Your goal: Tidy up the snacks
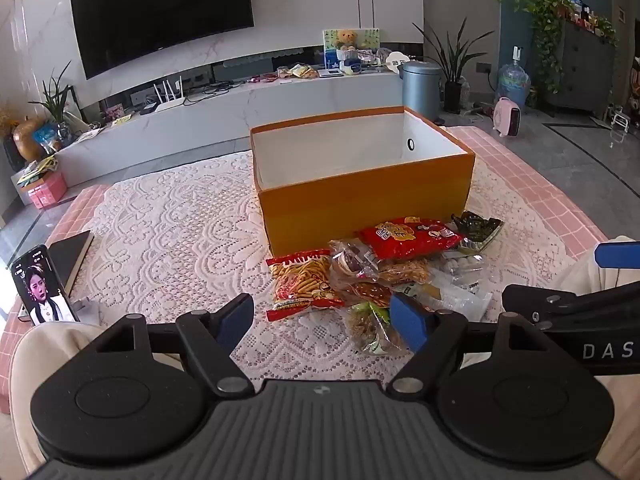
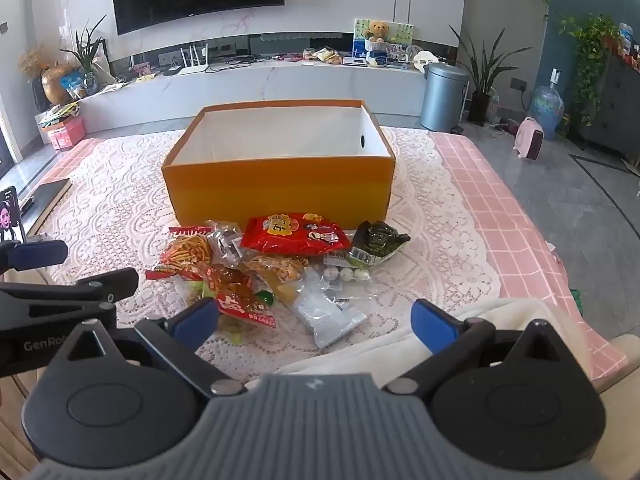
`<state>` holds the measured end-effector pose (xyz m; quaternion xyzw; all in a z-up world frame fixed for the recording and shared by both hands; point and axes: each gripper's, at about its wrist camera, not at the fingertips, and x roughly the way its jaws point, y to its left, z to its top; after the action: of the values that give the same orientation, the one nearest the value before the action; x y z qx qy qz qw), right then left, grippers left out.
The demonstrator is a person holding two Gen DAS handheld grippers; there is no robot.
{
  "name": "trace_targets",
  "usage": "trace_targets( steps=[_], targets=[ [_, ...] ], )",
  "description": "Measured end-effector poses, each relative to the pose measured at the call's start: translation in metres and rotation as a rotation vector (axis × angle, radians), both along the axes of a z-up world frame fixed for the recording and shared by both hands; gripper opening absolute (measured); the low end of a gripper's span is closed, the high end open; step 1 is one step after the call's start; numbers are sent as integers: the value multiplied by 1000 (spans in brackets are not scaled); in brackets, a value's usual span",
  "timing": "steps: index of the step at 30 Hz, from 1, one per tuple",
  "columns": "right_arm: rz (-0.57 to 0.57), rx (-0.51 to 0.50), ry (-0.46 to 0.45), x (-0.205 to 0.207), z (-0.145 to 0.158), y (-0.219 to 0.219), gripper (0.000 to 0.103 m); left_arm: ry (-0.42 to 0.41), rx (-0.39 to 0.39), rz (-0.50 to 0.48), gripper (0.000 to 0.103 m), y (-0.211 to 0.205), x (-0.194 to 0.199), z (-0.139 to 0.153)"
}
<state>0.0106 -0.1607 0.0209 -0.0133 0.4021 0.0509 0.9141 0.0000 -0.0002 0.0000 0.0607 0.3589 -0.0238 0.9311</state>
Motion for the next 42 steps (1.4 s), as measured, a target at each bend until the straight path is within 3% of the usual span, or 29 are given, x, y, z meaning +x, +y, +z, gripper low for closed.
trace_targets(
  steps=[42],
  targets=[
    [-8, -6, 20, 1, -4, 2, 99, -7, -24, 2, 87, 2, -1, 3]
  ],
)
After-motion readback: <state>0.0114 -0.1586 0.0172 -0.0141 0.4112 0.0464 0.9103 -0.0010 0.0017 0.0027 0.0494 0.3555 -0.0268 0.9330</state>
